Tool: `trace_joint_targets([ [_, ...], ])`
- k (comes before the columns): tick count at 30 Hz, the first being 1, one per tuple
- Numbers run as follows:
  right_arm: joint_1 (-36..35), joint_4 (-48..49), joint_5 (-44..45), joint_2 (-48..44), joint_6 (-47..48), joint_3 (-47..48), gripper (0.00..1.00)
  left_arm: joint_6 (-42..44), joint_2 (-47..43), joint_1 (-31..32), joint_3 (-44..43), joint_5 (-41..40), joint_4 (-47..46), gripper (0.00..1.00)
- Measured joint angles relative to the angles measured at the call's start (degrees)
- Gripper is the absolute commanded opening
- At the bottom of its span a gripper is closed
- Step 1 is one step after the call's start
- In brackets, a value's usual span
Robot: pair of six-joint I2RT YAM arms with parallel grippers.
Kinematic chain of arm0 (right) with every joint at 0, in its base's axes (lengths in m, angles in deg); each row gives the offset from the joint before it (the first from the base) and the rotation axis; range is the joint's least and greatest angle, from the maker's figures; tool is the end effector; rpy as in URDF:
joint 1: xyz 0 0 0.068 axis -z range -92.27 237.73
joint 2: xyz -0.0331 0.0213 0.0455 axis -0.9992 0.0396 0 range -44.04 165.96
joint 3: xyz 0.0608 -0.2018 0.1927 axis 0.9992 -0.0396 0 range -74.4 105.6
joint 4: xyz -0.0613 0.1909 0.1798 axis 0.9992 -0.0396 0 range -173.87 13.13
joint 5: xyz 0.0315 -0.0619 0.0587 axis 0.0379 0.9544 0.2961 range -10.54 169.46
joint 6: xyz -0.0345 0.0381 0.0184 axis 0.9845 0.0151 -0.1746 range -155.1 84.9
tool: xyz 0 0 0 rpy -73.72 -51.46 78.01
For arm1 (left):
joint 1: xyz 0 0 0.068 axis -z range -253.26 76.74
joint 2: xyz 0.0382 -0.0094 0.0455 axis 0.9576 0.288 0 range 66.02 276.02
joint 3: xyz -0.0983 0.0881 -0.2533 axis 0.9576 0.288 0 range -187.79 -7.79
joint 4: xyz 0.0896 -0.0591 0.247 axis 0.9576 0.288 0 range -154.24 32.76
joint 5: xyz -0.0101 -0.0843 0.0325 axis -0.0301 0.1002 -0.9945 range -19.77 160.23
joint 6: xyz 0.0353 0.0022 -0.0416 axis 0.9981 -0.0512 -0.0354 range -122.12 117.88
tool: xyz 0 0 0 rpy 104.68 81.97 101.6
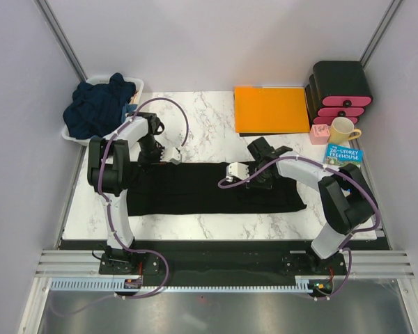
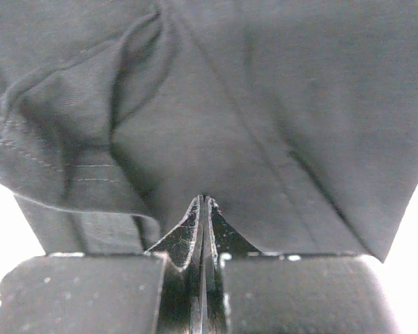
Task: Fold and stack the t-shirts
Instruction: Fold the tshirt
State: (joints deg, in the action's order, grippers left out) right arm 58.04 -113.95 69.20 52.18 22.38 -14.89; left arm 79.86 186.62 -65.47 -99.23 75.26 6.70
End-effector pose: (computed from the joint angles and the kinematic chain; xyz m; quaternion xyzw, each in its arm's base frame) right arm 0.2745 0.1641 0.1800 -0.6890 0.7056 0.0523 0.1575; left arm 0.3881 -0.0564 0.1723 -0.6995 -0.7078 0.0880 0.0438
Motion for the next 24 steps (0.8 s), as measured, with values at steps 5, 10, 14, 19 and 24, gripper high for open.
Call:
trace_joint_targets([
  [5, 0.0, -2.7, -2.4, 0.0, 0.1, -0.2, 0.0, 0.0, 0.0, -0.1, 0.0, 0.0, 0.0, 0.02],
  [10, -1.1, -5.5, -4.3, -1.2, 0.3, -2.2, 0.0, 0.0, 0.0, -0.1, -0.4, 0.0, 0.1, 0.02],
  [14, -2.1, -6.3, -5.2, -2.0, -0.4, -4.0, 0.0, 0.0, 0.3, -0.1, -0.9, 0.0, 0.0, 0.02],
  [19, -4.3, -7.3, -6.4, -3.3, -2.2, -5.3, 0.0, 0.0, 1.4, -0.1, -0.9, 0.0, 0.0, 0.02],
  [24, -7.0, -8.7, -7.3, -5.2, -4.3, -6.4, 0.0, 0.0, 2.6, -0.1, -1.7, 0.0, 0.2, 0.02],
])
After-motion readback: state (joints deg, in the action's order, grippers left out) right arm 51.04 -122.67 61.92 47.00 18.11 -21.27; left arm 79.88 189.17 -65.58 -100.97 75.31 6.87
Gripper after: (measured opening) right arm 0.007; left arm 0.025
